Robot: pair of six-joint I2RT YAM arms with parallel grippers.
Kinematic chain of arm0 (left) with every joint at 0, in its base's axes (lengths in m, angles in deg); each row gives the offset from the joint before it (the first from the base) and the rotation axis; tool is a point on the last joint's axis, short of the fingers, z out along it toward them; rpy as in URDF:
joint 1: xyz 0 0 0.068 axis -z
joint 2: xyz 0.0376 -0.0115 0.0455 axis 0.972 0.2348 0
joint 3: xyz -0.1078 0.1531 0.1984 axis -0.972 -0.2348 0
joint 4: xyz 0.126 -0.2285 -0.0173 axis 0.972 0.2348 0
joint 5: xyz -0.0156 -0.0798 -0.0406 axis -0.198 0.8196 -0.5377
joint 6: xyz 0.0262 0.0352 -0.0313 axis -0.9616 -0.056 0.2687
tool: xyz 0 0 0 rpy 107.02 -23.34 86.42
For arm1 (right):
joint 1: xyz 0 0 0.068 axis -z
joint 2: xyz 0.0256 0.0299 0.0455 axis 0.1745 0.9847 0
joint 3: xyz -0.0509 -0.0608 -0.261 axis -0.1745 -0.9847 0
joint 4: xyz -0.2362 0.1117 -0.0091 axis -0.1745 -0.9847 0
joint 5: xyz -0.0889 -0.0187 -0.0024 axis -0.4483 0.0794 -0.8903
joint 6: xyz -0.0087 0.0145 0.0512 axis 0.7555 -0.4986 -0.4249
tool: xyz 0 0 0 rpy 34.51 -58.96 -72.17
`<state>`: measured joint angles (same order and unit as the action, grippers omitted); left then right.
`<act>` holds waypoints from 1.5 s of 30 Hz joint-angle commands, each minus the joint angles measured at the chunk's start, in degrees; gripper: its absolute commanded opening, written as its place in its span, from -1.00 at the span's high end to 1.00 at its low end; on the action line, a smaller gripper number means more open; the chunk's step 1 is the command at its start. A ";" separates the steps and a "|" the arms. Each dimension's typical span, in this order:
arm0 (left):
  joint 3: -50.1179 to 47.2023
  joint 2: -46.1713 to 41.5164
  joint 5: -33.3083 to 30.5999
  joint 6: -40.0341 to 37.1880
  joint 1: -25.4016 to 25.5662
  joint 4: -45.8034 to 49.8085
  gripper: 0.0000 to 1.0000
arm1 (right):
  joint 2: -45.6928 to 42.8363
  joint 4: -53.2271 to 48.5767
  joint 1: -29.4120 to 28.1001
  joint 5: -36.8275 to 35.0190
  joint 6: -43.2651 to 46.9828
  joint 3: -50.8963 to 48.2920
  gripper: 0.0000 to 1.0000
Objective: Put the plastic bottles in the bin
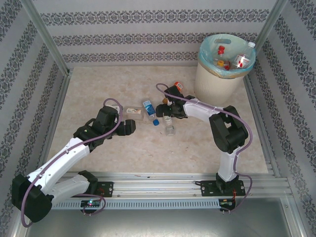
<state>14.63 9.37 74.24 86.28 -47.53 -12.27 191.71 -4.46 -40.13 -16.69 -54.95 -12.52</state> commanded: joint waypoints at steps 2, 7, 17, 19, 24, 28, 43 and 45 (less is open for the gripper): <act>1.16 0.12 0.27 -0.33 0.47 -2.19 -0.70 | -0.91 0.97 0.58 2.54 -0.38 -1.11 -0.33; 1.20 1.04 0.51 -0.28 0.55 -3.13 -0.70 | -3.68 -1.80 0.47 -0.84 1.23 -0.51 -0.09; 5.55 4.36 1.18 -1.95 0.54 -5.09 -0.70 | -16.67 -11.04 0.04 -1.39 5.75 4.27 0.15; 9.12 6.39 1.36 -3.63 0.47 -6.03 -0.69 | -20.13 -14.28 0.20 -2.81 7.28 8.09 0.15; 23.15 15.90 5.06 -5.98 1.17 -10.22 -0.66 | -24.60 -21.43 2.79 -8.38 12.36 21.11 0.16; 34.14 24.44 7.68 -7.74 4.31 -16.14 -0.65 | -25.09 -20.94 8.06 -11.37 15.99 29.00 0.18; 62.35 51.44 16.26 -5.34 14.58 -36.95 -0.66 | -3.98 -7.60 24.18 -25.45 25.54 55.51 0.16; 63.04 52.46 15.59 -5.63 15.62 -36.75 -0.66 | -0.22 -7.71 24.42 -27.46 28.10 59.85 0.14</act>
<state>74.91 61.21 89.39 80.09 -33.55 -44.42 188.34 -13.14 -16.33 -38.33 -31.48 41.21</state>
